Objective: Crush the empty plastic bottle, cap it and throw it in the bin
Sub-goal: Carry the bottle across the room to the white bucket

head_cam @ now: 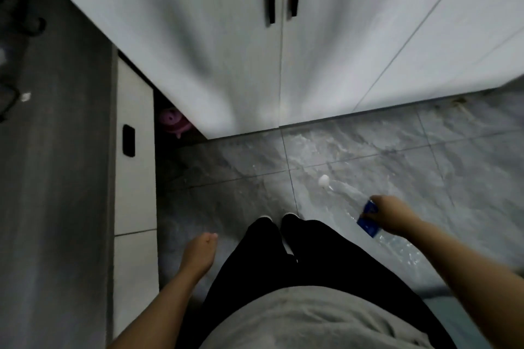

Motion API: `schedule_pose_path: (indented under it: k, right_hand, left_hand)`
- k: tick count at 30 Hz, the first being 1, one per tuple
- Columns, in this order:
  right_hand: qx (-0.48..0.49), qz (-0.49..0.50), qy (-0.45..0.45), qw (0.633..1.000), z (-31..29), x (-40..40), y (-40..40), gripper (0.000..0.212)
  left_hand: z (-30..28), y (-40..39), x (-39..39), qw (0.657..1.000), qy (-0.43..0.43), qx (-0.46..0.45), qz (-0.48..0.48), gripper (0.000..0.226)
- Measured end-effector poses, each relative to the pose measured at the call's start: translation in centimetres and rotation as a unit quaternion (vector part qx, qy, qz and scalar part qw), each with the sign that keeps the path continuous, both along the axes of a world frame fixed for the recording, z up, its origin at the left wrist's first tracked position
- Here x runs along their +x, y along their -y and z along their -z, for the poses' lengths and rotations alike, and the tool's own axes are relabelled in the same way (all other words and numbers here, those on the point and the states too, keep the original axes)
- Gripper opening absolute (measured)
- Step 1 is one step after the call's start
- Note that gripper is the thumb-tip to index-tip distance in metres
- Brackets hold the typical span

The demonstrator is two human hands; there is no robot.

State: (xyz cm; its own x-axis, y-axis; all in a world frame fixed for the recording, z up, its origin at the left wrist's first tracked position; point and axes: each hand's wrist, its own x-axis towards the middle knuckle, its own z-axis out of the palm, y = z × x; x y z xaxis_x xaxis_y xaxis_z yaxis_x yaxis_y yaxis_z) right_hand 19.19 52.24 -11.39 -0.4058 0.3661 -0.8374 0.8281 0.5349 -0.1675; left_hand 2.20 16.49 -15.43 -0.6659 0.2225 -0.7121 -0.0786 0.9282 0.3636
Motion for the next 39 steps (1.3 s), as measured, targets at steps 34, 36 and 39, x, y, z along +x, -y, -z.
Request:
schedule_pose_path:
  k: [34,36,39]
  right_hand:
    - [0.020,0.632,0.018,0.775,1.8,23.0,8.4,0.028]
    - [0.020,0.645,0.020,0.763,1.8,23.5,7.1,0.030]
    - [0.014,0.666,0.027,0.745,2.0,24.2,5.5,0.030]
  left_hand:
    - [-1.3,-28.4,-2.4,0.861,-0.003,-0.089,0.501,0.035]
    - [-1.4,-31.0,-2.0,0.856,-0.008,-0.098,0.508,0.035]
    - [-1.5,-35.9,-1.1,0.842,-0.006,-0.101,0.529,0.037]
